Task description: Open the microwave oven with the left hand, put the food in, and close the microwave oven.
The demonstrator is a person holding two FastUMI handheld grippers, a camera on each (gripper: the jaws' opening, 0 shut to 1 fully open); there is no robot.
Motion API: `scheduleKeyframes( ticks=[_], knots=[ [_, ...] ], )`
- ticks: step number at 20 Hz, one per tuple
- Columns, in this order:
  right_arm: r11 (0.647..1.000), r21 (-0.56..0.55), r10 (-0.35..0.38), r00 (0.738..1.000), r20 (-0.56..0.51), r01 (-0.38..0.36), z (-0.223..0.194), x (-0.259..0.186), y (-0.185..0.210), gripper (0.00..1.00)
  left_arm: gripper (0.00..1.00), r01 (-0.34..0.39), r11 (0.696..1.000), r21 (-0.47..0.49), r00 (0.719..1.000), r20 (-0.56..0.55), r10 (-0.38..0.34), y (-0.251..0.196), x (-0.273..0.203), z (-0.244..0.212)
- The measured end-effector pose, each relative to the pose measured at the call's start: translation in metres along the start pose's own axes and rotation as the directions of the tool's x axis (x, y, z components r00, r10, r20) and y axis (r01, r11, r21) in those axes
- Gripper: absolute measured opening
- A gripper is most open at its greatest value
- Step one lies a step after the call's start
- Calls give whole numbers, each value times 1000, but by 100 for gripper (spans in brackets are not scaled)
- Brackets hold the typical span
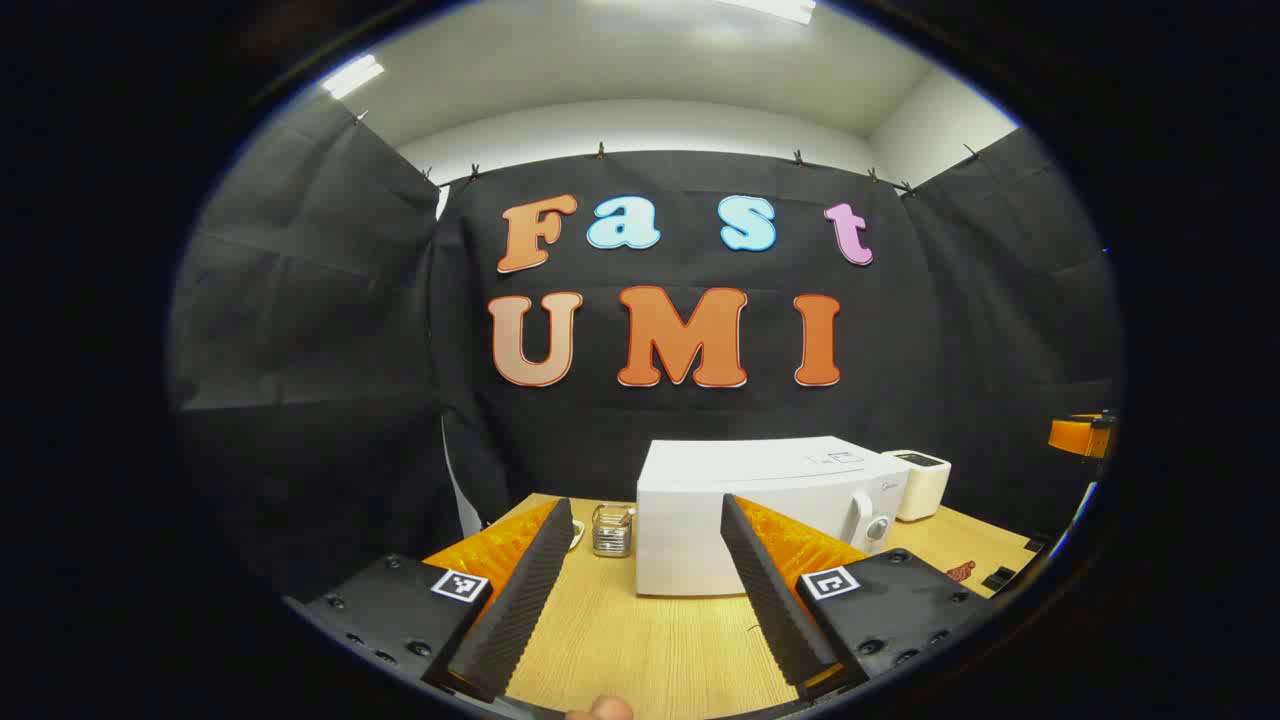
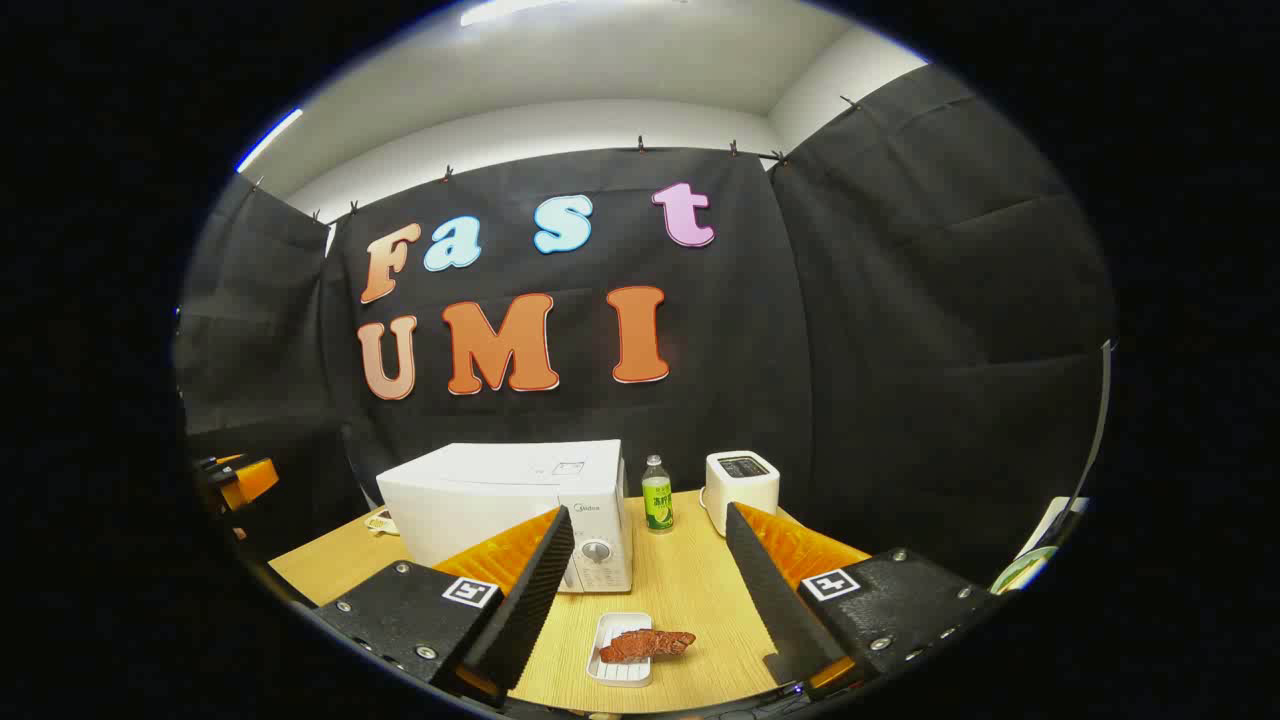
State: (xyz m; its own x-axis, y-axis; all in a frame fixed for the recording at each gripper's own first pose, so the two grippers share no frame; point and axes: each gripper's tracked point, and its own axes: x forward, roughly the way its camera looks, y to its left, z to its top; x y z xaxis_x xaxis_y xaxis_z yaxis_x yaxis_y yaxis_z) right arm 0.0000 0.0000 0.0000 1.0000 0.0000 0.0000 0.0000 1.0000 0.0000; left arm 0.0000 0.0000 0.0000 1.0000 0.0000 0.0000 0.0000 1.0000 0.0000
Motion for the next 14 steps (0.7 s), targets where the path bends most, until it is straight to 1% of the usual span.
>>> scheduleKeyframes(
  ticks=[4, 5, 9, 10, 11, 14],
  knots=[
    [1000, -6, 12, 1000, 0, -12, 1, -1, 4, 95, 98, -2, 1000, -16, 1000, -10, 2, 6, 0, 4],
    [1000, -7, 13, 1000, 2, -13, 1, -2, 3, 95, 94, -10, 1000, -14, 1000, -6, 10, 10, 1, 7],
    [1000, -3, 14, 1000, 7, -14, 2, -2, 4, 95, 94, -15, 1000, -18, 1000, -2, 15, 14, 1, 12],
    [1000, -5, 12, 1000, 7, -12, 2, -2, 3, 95, 98, -13, 1000, -17, 1000, 2, 13, 16, 3, 14],
    [1000, -4, 12, 1000, 6, -12, 2, -2, 3, 95, 94, -17, 1000, -15, 1000, 2, 17, 17, 3, 14],
    [1000, 6, 21, 1000, 2, -21, -1, -3, 5, 95, 94, -27, 999, -31, 1000, -13, 26, 21, 9, 11]
  ],
)
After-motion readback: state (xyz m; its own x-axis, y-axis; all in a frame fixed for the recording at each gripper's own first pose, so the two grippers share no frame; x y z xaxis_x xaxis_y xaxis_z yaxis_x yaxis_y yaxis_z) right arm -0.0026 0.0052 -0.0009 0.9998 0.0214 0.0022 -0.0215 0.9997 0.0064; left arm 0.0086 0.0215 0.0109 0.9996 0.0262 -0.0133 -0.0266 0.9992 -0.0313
